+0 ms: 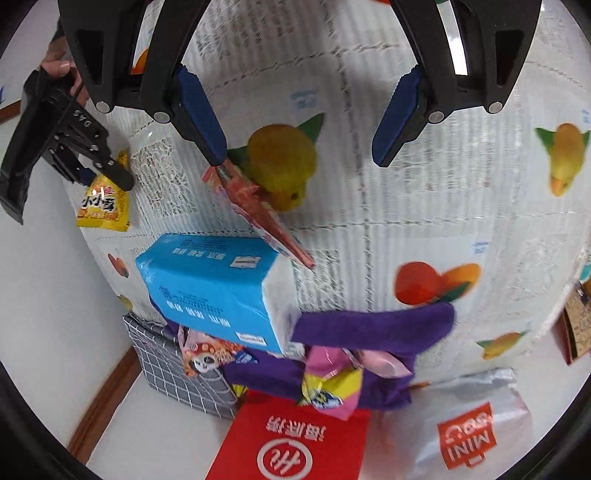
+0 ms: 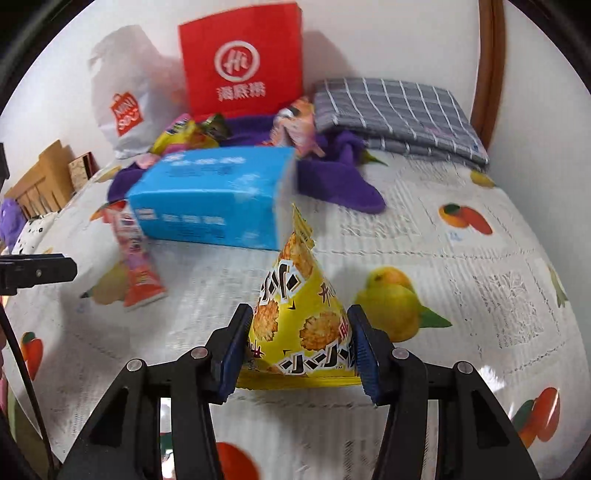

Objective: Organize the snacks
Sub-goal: 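Grasp the yellow triangular chip bag with the right gripper while the left grasps the pink stick snack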

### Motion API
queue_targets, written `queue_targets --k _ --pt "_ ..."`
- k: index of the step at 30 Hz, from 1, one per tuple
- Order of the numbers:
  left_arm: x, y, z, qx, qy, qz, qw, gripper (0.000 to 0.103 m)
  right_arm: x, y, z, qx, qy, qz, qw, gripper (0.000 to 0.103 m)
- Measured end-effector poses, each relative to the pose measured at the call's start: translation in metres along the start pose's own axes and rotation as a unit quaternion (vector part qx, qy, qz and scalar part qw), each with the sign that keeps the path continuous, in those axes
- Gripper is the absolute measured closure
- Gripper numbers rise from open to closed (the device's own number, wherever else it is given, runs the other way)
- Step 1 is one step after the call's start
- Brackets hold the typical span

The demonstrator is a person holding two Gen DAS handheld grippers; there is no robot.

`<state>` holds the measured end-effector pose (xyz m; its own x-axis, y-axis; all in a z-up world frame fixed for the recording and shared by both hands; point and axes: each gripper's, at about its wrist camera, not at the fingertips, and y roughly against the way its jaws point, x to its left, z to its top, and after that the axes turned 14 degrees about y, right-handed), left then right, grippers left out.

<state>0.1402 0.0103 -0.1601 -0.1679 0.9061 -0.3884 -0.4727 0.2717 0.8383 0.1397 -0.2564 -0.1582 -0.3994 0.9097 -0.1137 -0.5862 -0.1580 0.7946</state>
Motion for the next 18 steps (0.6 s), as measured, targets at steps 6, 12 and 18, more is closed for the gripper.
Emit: queue_targets --k 6,12,18 --pt "-0.012 -0.023 0.002 0.018 0.004 -0.019 0.9997 0.023 -0.007 -0.015 -0.002 0.002 0.007 -0.005 1.000 0.050" --pt "-0.022 -0.032 0.013 0.007 0.015 -0.028 0.9995 0.023 -0.018 -0.019 -0.003 0.002 -0.025 0.022 0.999 0.049" --pt "-0.036 -0.042 0.021 -0.012 0.019 -0.023 0.9995 0.033 -0.011 -0.021 -0.001 0.009 -0.011 0.011 1.000 0.047"
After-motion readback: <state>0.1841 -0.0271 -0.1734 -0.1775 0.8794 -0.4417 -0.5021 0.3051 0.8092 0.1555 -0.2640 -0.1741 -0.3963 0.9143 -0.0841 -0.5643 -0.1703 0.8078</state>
